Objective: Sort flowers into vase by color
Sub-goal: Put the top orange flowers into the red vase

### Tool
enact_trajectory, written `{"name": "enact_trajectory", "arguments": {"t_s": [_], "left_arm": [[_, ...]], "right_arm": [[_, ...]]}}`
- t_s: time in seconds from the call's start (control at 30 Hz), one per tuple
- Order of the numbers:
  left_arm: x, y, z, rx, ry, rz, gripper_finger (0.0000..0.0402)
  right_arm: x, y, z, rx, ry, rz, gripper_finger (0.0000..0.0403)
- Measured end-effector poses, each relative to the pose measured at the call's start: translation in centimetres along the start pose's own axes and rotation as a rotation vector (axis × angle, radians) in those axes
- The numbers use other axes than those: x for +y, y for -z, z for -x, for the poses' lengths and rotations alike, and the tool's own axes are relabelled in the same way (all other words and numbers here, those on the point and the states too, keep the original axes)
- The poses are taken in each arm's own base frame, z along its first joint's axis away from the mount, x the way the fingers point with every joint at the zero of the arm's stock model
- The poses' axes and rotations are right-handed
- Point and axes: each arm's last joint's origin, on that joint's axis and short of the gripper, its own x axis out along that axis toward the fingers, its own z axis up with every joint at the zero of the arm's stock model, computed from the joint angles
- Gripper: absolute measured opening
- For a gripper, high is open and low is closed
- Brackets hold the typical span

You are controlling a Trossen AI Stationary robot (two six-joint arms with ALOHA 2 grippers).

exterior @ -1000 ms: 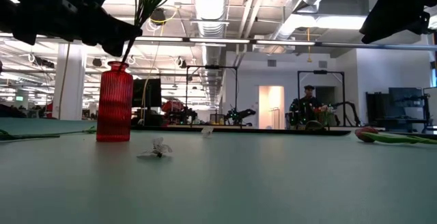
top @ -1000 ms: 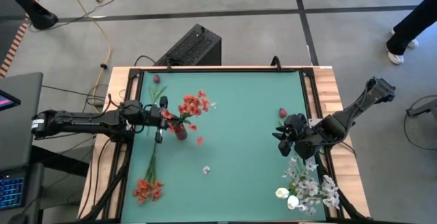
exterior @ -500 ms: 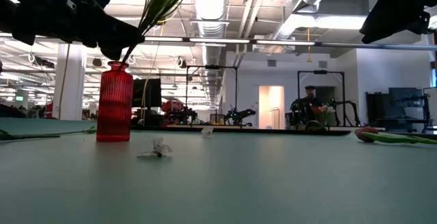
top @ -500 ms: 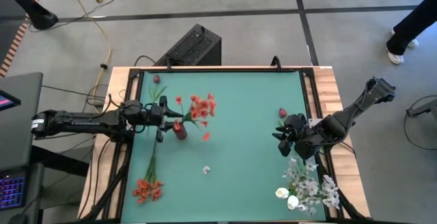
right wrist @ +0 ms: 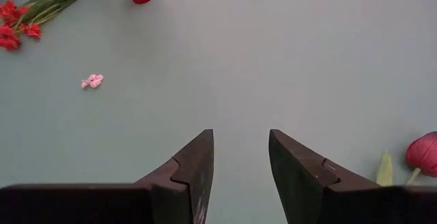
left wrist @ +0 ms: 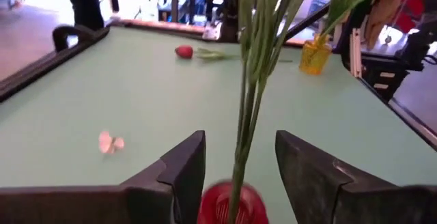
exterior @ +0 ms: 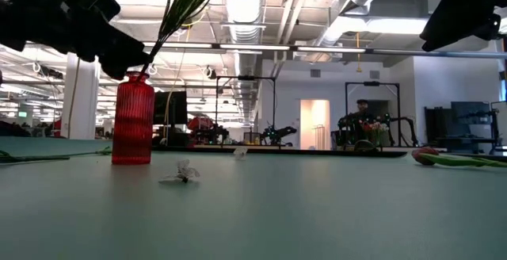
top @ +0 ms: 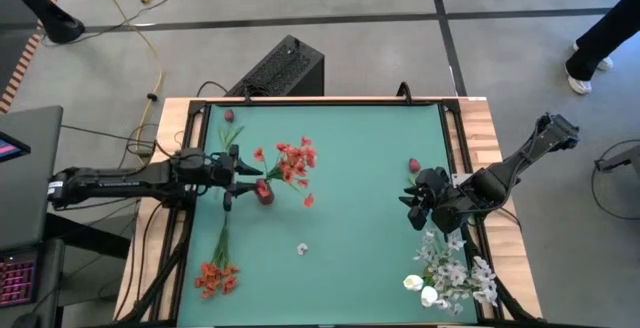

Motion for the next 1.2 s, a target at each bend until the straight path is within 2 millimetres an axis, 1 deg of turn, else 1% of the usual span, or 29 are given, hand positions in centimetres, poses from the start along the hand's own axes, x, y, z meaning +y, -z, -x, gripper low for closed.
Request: {"name": "enact_trajectory", "arguments": {"t_s": [0.23, 0.33, 0.43, 0.53, 0.73, 0.83, 0.97, 1.1, 1.2], "left_arm": [[-0.2, -0.4, 1.2, -0.058, -0.023, 0.063, 0.0165], [-0.2, -0.7, 1.5, -0.082, -0.018, 0.065, 0.0165], [-0.4, -0.8, 1.5, -0.067, -0.005, 0.068, 0.0165], [-0.7, -1.5, 1.6, -0.029, 0.002, 0.071, 0.0165], [-1.8, -4.5, 1.9, 0.075, 0.008, 0.062, 0.0163], [-2.4, -5.5, 1.4, 0.145, -0.012, 0.043, 0.0160], [-3.9, -6.7, 0.3, 0.225, 0.053, 0.025, 0.0155], [-5.8, -7.7, -0.9, 0.318, 0.128, 0.022, 0.0147], [-7.5, -8.5, -2.0, 0.345, 0.156, -0.007, 0.0137]], "right_arm": [[0.0, 0.0, 0.0, -0.003, -0.001, -0.004, 0.0166], [0.1, -0.1, 0.0, -0.006, -0.007, -0.009, 0.0166], [0.3, -0.2, 0.0, -0.013, -0.022, -0.022, 0.0166], [0.4, -0.2, 0.0, -0.019, -0.032, -0.031, 0.0166], [0.4, -0.2, 0.0, -0.021, -0.034, -0.031, 0.0166], [0.4, -0.2, 0.0, -0.023, -0.033, -0.031, 0.0166], [0.4, -0.3, 0.0, -0.038, -0.026, -0.031, 0.0166], [0.4, -0.3, 0.0, -0.042, -0.023, -0.031, 0.0166], [0.4, -0.3, 0.0, -0.043, -0.023, -0.031, 0.0166]]}}
